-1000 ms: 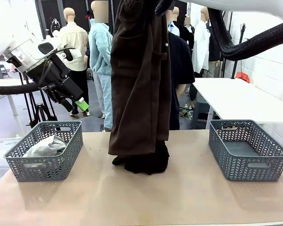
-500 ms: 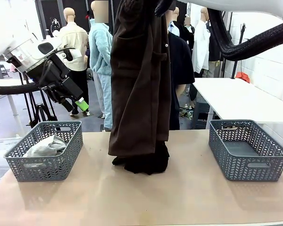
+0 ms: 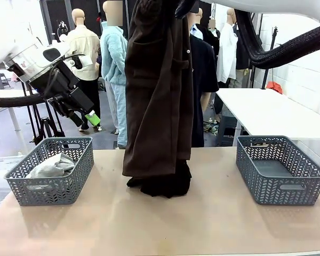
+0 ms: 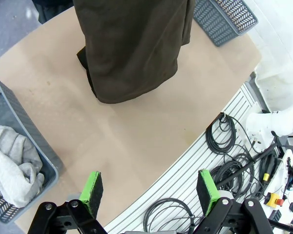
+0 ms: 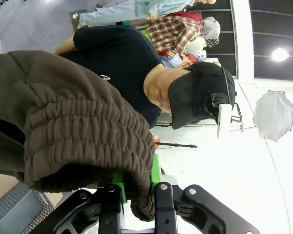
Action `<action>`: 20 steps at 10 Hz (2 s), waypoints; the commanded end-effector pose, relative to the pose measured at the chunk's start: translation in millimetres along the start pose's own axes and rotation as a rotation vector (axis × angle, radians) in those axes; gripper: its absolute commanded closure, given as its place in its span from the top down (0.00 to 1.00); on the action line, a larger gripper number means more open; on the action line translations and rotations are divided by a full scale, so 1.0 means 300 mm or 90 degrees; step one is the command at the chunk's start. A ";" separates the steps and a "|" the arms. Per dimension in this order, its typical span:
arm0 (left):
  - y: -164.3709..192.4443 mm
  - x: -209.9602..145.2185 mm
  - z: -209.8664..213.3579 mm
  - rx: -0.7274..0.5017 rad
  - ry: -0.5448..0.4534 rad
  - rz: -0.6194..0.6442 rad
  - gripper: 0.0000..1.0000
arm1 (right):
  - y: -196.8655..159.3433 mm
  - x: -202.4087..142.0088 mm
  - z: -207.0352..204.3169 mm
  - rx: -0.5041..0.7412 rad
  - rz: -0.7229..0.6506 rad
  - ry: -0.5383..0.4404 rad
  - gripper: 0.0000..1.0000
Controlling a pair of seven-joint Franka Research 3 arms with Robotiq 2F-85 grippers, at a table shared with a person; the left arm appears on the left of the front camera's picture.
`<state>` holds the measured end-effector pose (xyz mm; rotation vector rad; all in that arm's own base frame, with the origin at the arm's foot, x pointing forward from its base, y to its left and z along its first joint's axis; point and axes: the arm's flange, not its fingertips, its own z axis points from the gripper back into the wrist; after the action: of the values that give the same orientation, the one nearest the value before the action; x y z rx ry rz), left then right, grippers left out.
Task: Sort the tops and bottoms.
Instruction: Sort the clothes according to human instructions.
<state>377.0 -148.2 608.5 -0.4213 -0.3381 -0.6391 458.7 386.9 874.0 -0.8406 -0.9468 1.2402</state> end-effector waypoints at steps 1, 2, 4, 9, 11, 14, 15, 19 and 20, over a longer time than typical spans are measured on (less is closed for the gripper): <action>-0.001 0.002 0.003 -0.003 -0.003 0.002 1.00 | -0.002 -0.019 0.015 -0.007 -0.007 -0.001 0.00; -0.001 0.002 0.003 -0.003 -0.003 0.002 1.00 | -0.002 -0.019 0.015 -0.007 -0.007 -0.001 0.00; -0.001 0.002 0.003 -0.003 -0.003 0.002 1.00 | -0.002 -0.019 0.015 -0.007 -0.007 -0.001 0.00; -0.001 0.002 0.003 -0.003 -0.003 0.002 1.00 | -0.002 -0.019 0.015 -0.007 -0.007 -0.001 0.00; -0.001 0.002 0.003 -0.003 -0.003 0.002 1.00 | -0.002 -0.019 0.015 -0.007 -0.007 -0.001 0.00; -0.001 0.002 0.003 -0.003 -0.003 0.002 1.00 | -0.002 -0.019 0.015 -0.007 -0.007 -0.001 0.00; -0.001 0.002 0.003 -0.003 -0.003 0.002 1.00 | -0.002 -0.019 0.015 -0.007 -0.007 -0.001 0.00; -0.001 0.002 0.003 -0.003 -0.003 0.002 1.00 | 0.000 0.000 0.000 0.000 0.000 0.000 0.00; -0.001 0.002 0.003 -0.003 -0.003 0.002 1.00 | -0.062 -0.034 0.051 -0.033 -0.029 0.008 0.00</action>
<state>377.1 -148.2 608.4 -0.4213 -0.3380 -0.6389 457.8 384.8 876.6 -0.8400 -0.9512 1.2307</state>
